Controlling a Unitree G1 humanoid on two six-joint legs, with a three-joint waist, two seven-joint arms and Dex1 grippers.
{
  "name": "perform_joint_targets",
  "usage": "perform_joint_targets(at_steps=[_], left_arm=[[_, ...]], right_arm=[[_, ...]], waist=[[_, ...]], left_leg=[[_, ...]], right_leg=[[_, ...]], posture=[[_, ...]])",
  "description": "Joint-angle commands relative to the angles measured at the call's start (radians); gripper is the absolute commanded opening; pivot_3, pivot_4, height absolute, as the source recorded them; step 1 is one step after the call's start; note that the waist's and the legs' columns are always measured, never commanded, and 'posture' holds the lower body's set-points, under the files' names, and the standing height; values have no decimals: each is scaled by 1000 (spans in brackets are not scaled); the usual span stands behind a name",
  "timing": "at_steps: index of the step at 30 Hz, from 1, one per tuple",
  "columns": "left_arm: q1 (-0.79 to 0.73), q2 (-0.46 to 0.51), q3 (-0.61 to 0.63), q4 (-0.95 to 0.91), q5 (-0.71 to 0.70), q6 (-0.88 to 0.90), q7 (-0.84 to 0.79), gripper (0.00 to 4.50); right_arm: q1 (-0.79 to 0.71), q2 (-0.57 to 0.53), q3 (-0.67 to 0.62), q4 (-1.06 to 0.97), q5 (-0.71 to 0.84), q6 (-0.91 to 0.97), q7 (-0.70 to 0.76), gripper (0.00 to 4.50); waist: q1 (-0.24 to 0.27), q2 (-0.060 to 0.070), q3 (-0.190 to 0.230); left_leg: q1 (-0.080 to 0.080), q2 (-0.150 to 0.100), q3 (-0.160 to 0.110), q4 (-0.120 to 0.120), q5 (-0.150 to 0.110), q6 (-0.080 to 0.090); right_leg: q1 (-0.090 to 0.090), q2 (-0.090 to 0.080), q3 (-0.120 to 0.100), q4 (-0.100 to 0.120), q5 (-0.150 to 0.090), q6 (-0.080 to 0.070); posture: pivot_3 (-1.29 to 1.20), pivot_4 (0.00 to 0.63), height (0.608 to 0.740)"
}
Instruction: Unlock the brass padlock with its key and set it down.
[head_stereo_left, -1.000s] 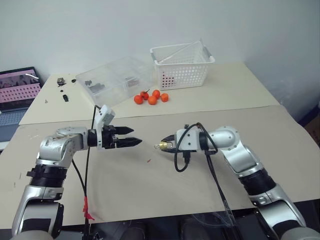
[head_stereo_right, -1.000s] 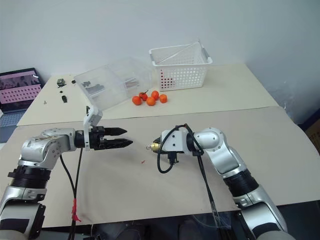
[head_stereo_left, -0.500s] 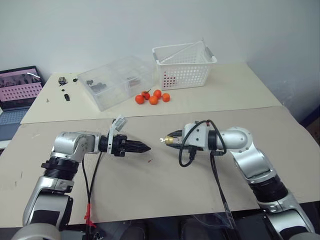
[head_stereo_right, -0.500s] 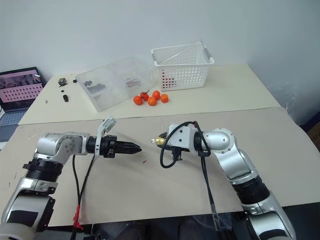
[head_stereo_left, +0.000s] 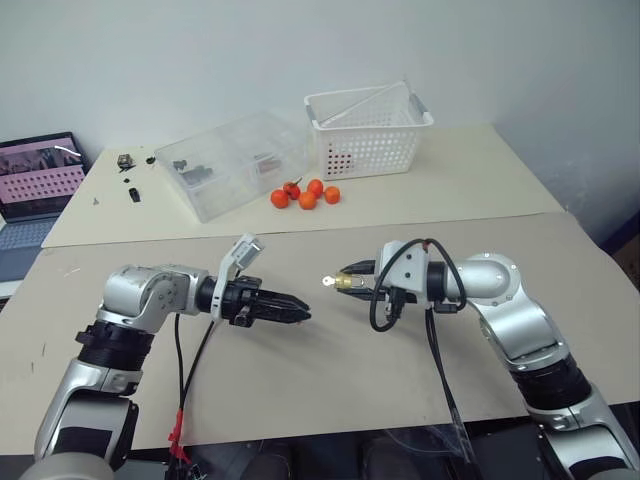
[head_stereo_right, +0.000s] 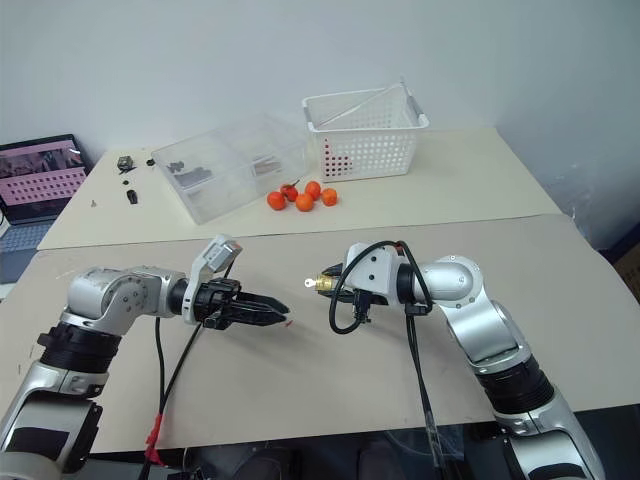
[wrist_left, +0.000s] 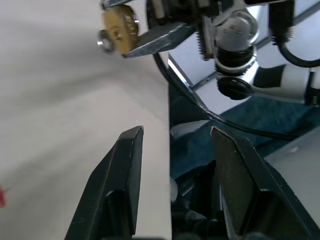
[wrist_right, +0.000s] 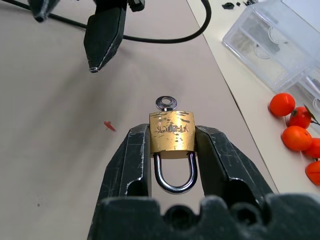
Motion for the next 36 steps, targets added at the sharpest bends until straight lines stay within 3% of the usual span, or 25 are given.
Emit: perform_joint_targets(at_steps=[1,21,36], left_arm=[[-29,-16,35,12,-33,21,22,2278],[-176,-31,117,208,-63,35,22,2278],[-146,-98,105,168,-69,57,89,2278]], right_arm=[[-14,-13,-23,-71,29,5,-2,932],[112,-52,-101,-213,26,-60,-104,932],[99,-45,-102,-237,57,-17,-125,932]], waist=[[1,0,0],[2,0,0],[3,0,0]], left_leg=[[0,0,0,0,0,0],[0,0,1,0,0,0],[0,0,1,1,0,0]], right_leg=[[0,0,0,0,0,0],[0,1,-1,-1,0,0],[0,0,0,-1,0,0]], posture=[[0,150,740],[0,150,740],[0,150,740]])
